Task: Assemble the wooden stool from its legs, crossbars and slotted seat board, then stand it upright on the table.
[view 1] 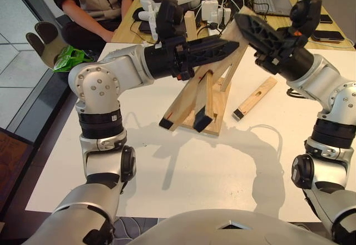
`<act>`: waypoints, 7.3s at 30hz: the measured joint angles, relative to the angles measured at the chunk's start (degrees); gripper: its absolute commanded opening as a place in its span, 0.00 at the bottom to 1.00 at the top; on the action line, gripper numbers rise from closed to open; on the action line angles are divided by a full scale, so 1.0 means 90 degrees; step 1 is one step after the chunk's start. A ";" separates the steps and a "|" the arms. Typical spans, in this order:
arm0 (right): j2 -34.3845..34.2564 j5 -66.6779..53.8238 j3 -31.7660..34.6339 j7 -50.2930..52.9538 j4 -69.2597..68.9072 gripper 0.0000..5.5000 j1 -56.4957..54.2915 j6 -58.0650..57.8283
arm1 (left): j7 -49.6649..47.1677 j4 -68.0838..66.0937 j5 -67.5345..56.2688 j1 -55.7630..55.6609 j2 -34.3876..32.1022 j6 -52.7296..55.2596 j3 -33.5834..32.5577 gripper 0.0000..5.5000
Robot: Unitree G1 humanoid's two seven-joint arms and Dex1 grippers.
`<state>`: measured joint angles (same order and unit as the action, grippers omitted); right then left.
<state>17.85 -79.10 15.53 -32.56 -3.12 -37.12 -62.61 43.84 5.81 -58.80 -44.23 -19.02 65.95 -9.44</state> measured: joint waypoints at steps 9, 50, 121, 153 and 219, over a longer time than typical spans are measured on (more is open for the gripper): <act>0.0029 0.0336 -0.0185 -0.0042 0.0013 0.19 0.0109 0.0134 | -0.0085 -0.0257 0.0279 -0.0010 -0.0344 -0.0335 -0.0012 0.54; -0.0880 0.3876 -0.1763 0.6090 -0.4163 0.19 0.2098 0.0849 | -0.2823 0.1253 0.3127 0.3254 -0.0967 -0.0709 0.0307 0.54; -0.2169 0.2089 0.0522 0.7685 -0.4777 0.19 0.2725 0.0477 | -0.1868 0.2772 0.2393 0.2031 0.0340 0.2851 0.0715 0.54; -0.1235 0.1439 -0.0082 0.7997 -0.4430 0.19 0.2689 0.1045 | -0.2026 0.2718 0.2332 0.2031 0.0093 0.2592 0.0668 0.54; -0.0495 0.1038 -0.0793 0.8441 -0.4394 0.18 0.3087 0.1814 | -0.1972 0.2553 0.2143 0.2058 -0.0425 0.2277 0.0855 0.54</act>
<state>13.39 -69.76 8.40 43.41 -42.66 -9.33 -46.29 26.09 28.79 -39.51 -25.71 -22.84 86.44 -1.74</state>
